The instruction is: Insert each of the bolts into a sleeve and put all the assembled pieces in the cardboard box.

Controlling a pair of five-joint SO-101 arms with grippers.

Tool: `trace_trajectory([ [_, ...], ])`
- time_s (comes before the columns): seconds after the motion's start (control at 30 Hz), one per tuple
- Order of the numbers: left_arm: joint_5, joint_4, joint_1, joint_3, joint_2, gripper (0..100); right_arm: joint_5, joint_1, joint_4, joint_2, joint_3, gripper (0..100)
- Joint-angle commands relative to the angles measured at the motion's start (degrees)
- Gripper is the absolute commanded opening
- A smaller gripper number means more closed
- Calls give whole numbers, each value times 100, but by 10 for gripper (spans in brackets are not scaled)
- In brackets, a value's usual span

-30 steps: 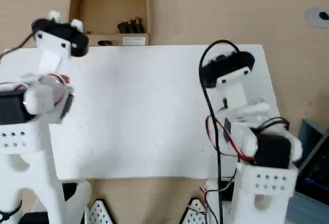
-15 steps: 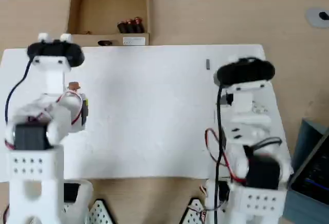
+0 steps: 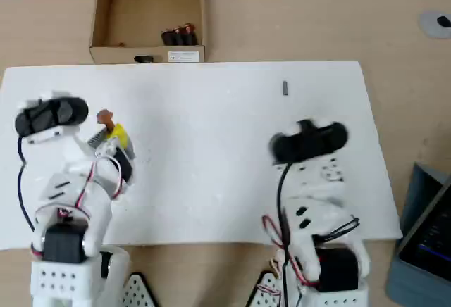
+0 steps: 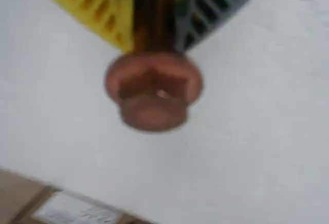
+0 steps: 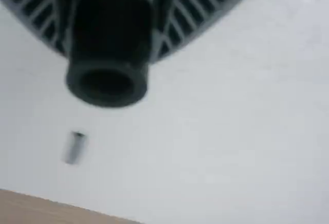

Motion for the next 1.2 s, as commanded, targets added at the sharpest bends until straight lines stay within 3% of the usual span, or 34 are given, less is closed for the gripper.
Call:
trace_trajectory([
  [0.0,440,-167,413,158,-664,2,-35,-620,-141,-514,215,9],
  [0.27,993,-185,1257,527,-1921,2,-35,-1798,-141,-743,488,9],
  [0.5,1064,-237,1908,176,-1903,2,-35,-2721,-132,-760,523,9],
  [0.67,1064,-826,2321,149,-1895,2,-35,-3275,-123,-760,523,9],
  [1.17,1073,-976,2989,519,-1886,2,0,-3451,-167,-778,418,9],
])
